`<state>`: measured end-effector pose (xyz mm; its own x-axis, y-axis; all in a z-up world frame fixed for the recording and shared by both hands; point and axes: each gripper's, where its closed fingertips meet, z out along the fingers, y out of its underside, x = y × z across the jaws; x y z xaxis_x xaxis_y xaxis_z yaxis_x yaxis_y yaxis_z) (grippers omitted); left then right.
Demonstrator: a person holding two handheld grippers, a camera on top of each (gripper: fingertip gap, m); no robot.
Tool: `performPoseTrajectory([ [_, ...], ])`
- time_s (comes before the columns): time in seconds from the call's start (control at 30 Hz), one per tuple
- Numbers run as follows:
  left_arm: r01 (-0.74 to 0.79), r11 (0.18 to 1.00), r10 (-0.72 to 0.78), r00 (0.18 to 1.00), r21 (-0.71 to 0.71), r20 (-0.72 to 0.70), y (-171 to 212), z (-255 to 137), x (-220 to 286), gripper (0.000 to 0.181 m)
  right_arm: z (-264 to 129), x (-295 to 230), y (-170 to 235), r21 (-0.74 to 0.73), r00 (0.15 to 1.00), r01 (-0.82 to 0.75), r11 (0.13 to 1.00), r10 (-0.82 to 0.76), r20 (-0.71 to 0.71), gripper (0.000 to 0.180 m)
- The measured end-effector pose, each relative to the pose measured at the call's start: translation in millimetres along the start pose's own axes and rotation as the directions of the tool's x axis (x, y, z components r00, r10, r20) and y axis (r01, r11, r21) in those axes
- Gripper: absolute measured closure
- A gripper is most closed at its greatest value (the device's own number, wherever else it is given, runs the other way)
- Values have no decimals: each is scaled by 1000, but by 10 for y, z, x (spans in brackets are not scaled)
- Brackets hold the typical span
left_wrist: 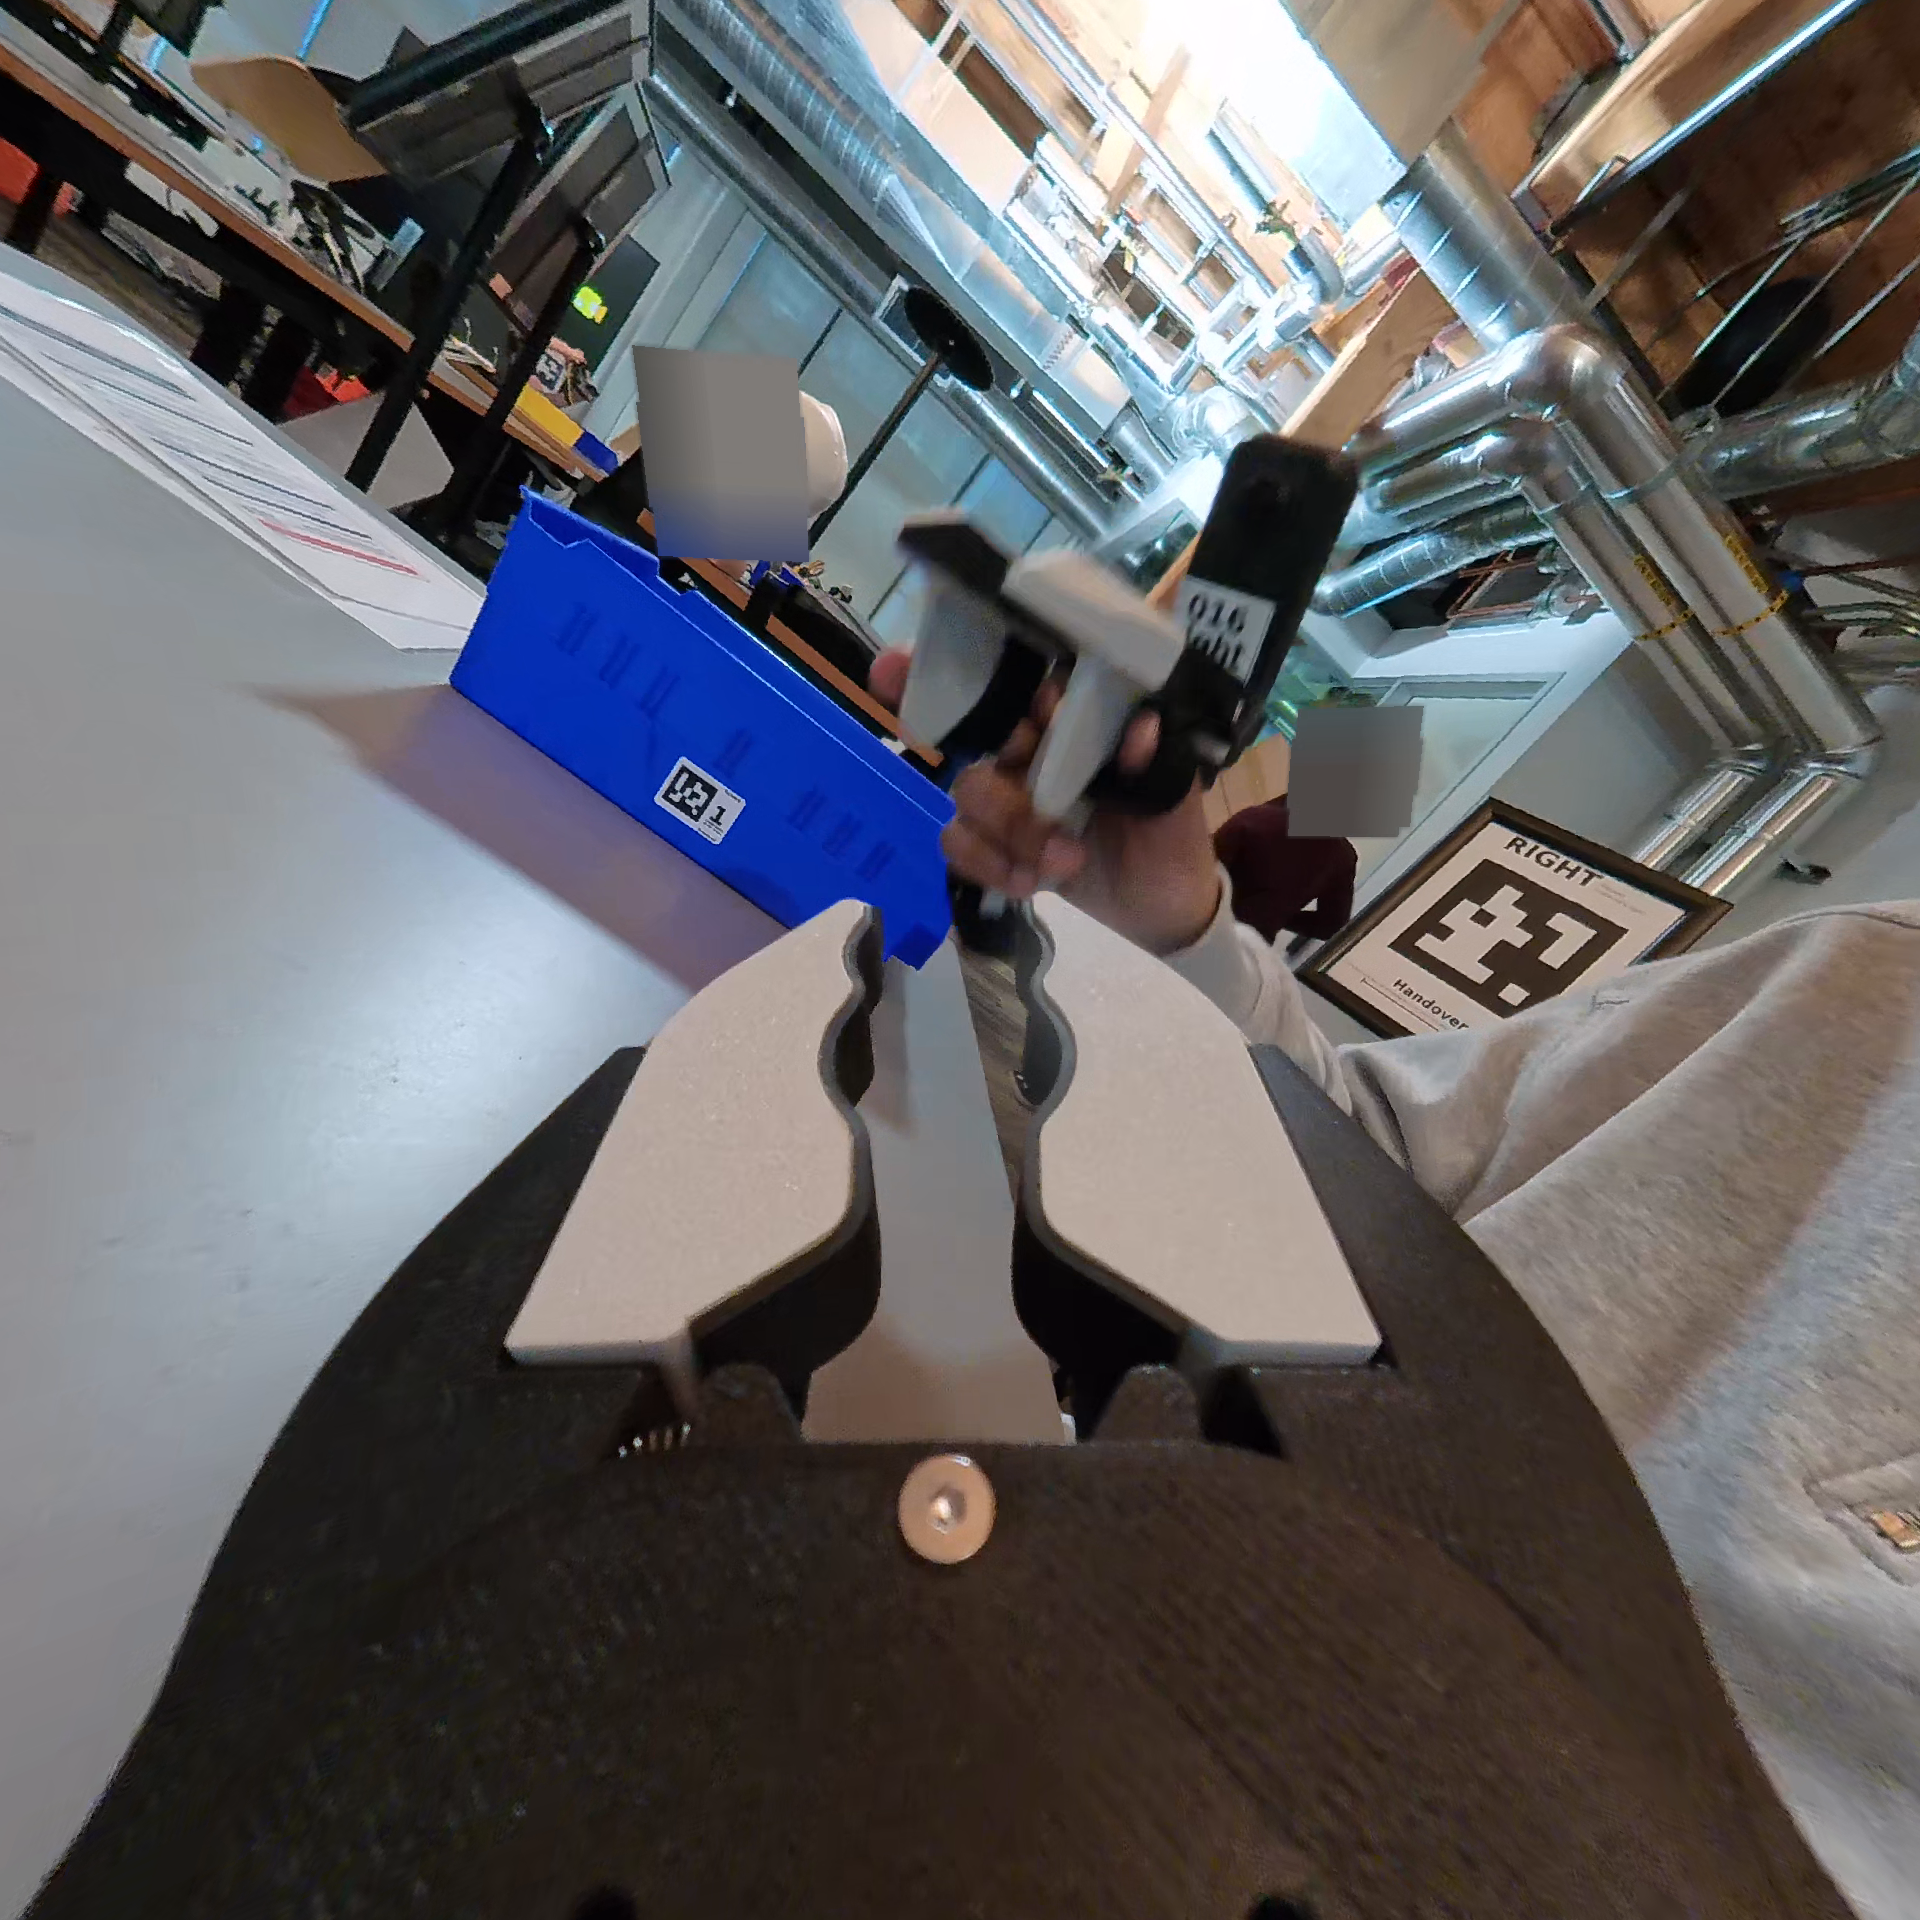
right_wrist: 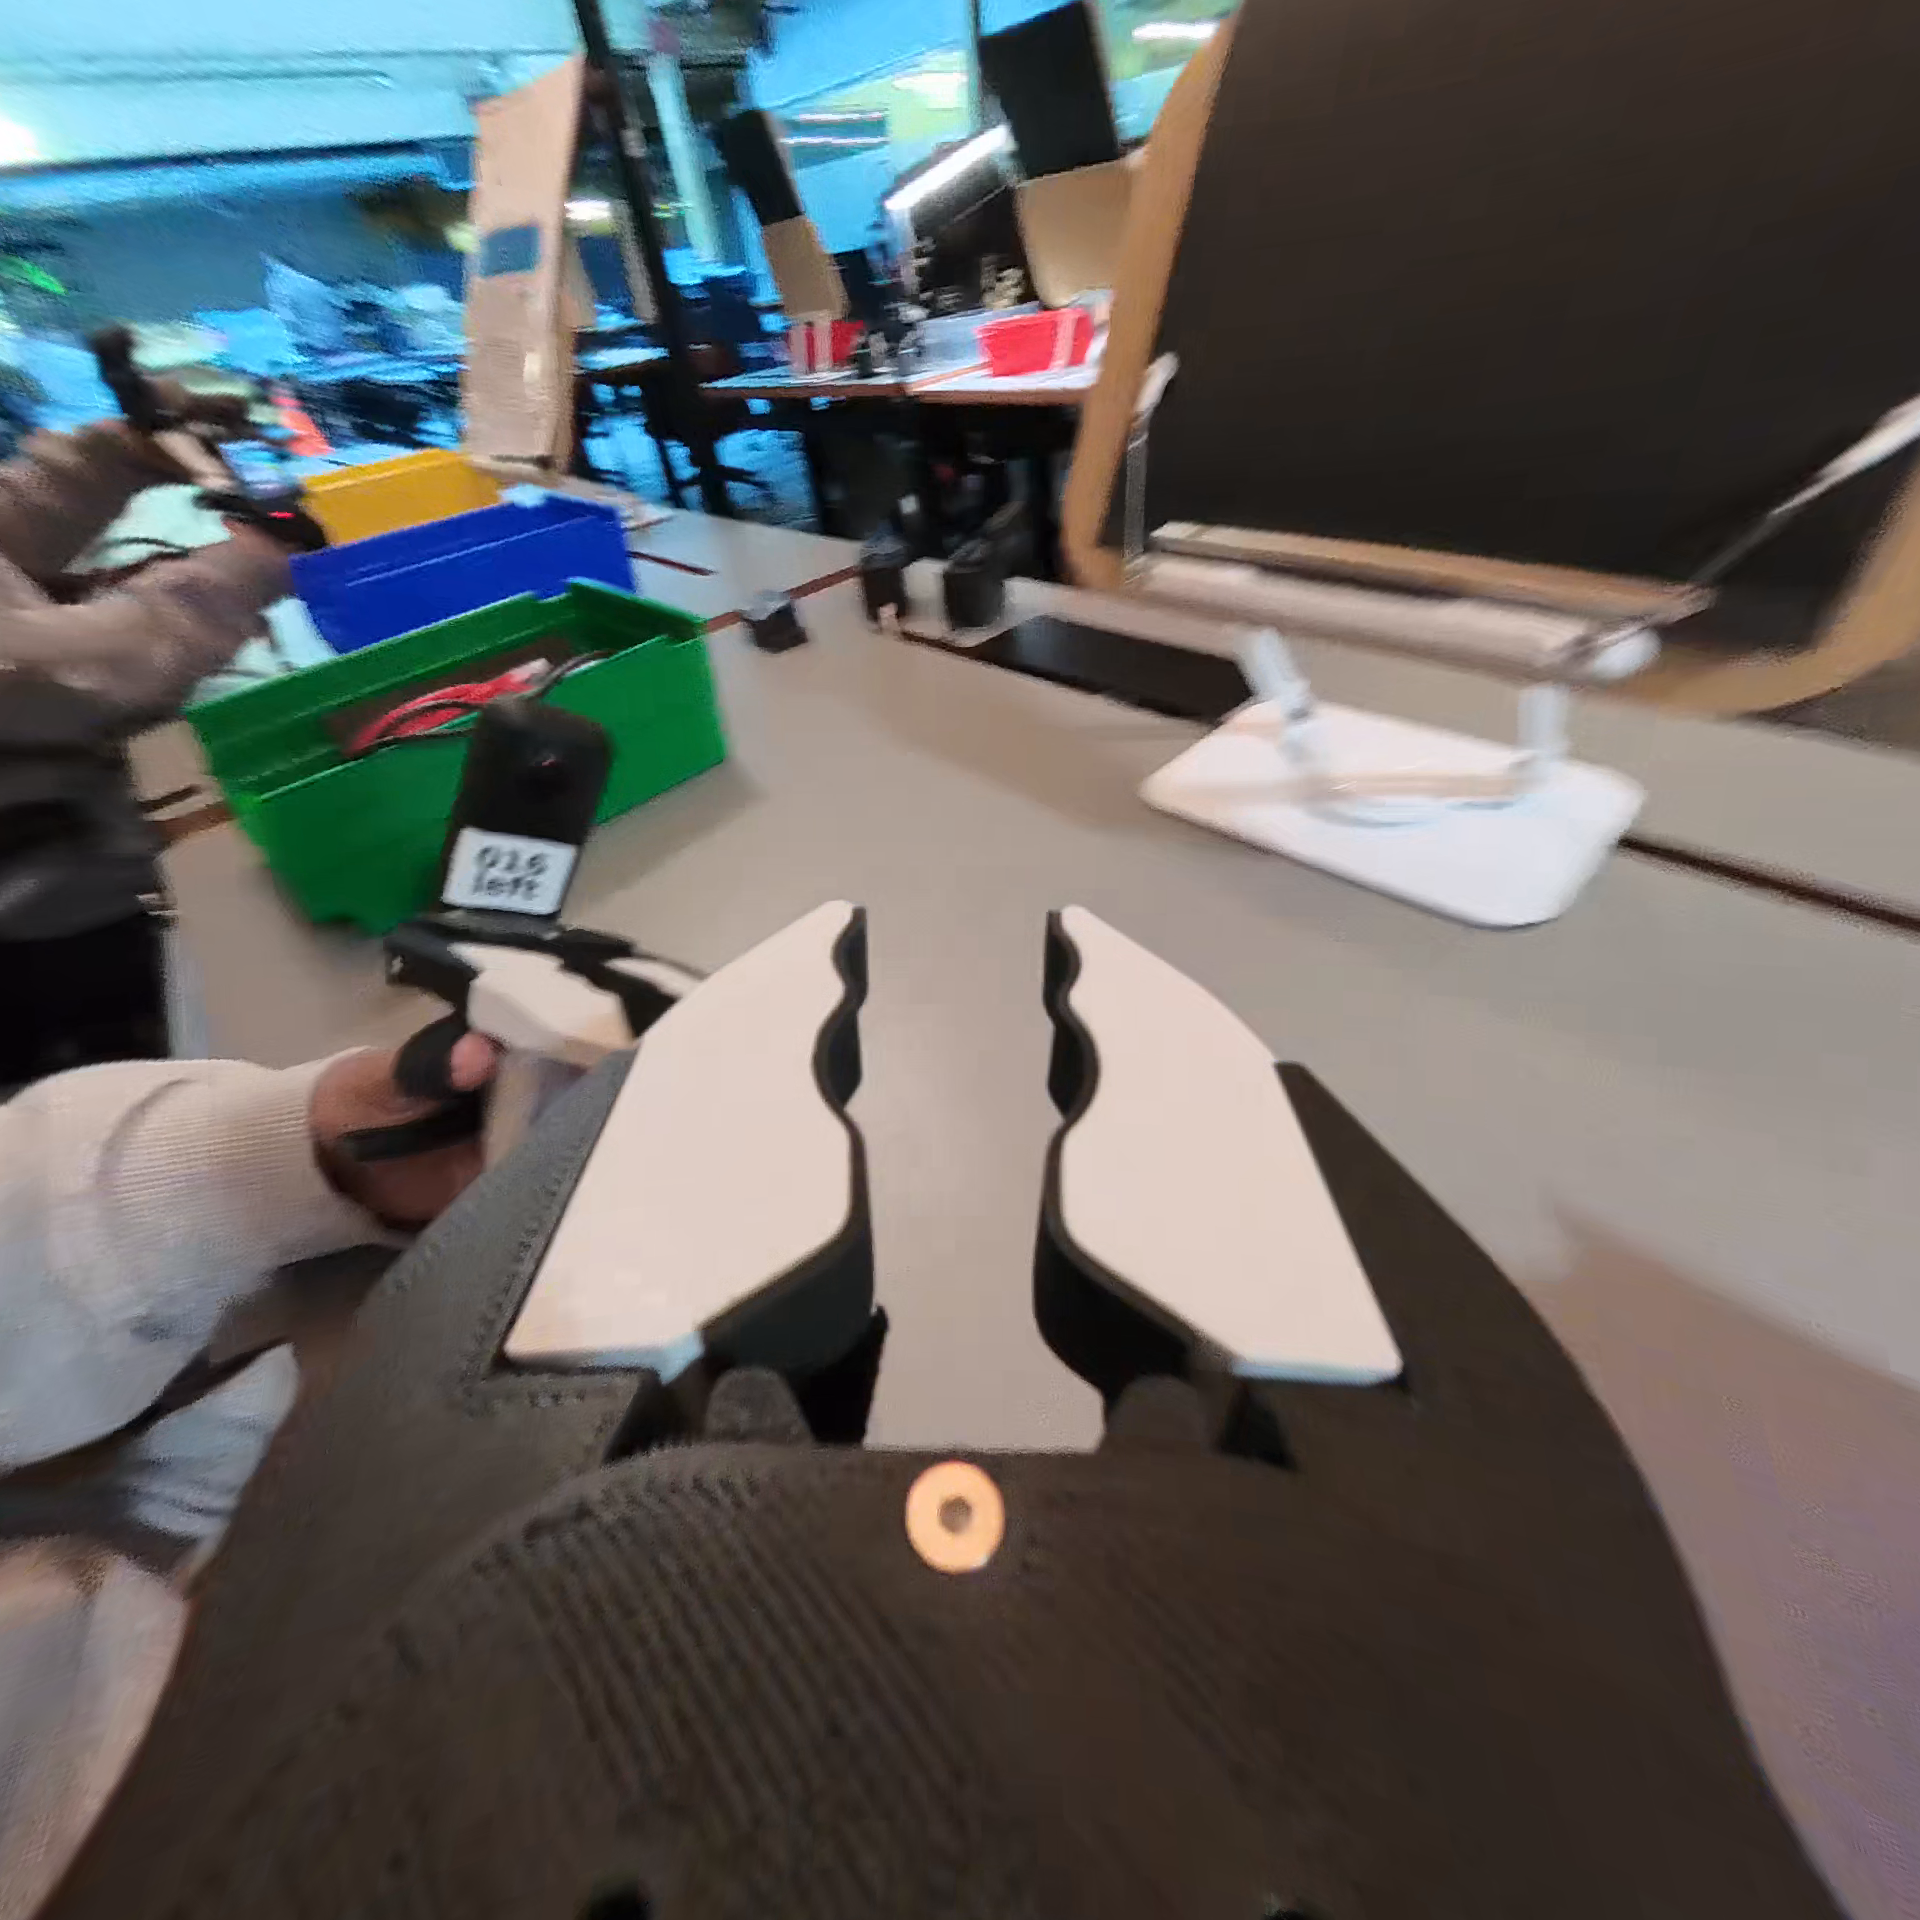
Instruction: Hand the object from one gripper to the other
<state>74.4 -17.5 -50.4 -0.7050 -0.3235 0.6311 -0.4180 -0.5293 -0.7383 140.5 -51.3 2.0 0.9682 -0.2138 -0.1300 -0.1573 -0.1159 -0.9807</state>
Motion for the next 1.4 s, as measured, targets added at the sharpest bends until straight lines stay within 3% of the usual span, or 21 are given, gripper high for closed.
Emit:
performPoseTrajectory([
  [0.2, -67, 997, 65, 996, 32, 65, -134, -105, -50, 157, 490, -243, 992, -153, 996, -19, 988, 32, 87, 145],
  [0.37, -147, 987, 134, 977, 67, 165, -445, -343, -92, 158, 489, -241, 956, -137, 984, -75, 988, 95, 149, 144],
  [0.43, -140, 990, 132, 976, 34, 175, -614, -497, -6, 173, 453, -198, 909, -106, 979, -122, 987, 138, 154, 144],
  [0.53, -200, 979, 204, 912, -47, 356, -1007, -890, 64, 176, 438, -179, 925, -118, 976, -136, 984, 153, 152, 140],
  [0.67, -352, 933, 302, 660, -73, 688, -1673, -1828, 214, 172, 476, -276, 1008, -169, 988, -13, 986, 39, 150, 139],
  [0.77, -315, 940, 236, 325, -130, 916, -1833, -2829, 79, 157, 507, -352, 1075, -206, 986, 59, 977, -25, 162, 139],
  [0.87, -136, 969, 201, -63, -208, 978, -1663, -3884, -50, 141, 525, -400, 1119, -226, 983, 111, 968, -73, 168, 139],
  [0.9, -93, 977, 180, -118, -191, 977, -1583, -4119, -58, 136, 531, -413, 1133, -232, 982, 127, 964, -89, 168, 140],
  [0.93, -41, 990, 130, -81, -134, 988, -1462, -4219, -91, 130, 538, -426, 1149, -239, 980, 144, 960, -104, 169, 140],
  [1.0, 83, 997, -4, 106, -5, 994, -1197, -4149, -182, 118, 554, -449, 1187, -258, 976, 175, 950, -133, 174, 141],
  [1.03, 145, 989, -27, 133, 7, 991, -1075, -4147, -231, 115, 566, -457, 1208, -269, 973, 192, 944, -148, 176, 141],
  [1.1, 230, 972, 39, 44, -48, 998, -884, -4301, -332, 126, 590, -463, 1243, -285, 967, 231, 930, -186, 176, 142],
  [1.13, 219, 974, 40, 94, -60, 995, -889, -4225, -345, 137, 598, -467, 1255, -288, 962, 252, 924, -207, 176, 142],
  [1.17, 202, 978, 42, 87, -58, 995, -928, -4228, -328, 149, 604, -472, 1266, -290, 958, 272, 918, -228, 176, 142],
  [1.2, 169, 982, 67, 82, -80, 994, -998, -4223, -284, 172, 607, -477, 1275, -290, 952, 292, 911, -249, 177, 142],
  [1.3, 21, 995, 100, 24, -101, 995, -1301, -4226, -78, 173, 613, -494, 1294, -289, 936, 344, 893, -303, 177, 143],
  [1.4, -177, 977, 133, 52, -122, 990, -1665, -4022, 215, 174, 619, -501, 1315, -293, 924, 377, 879, -337, 178, 143],
])
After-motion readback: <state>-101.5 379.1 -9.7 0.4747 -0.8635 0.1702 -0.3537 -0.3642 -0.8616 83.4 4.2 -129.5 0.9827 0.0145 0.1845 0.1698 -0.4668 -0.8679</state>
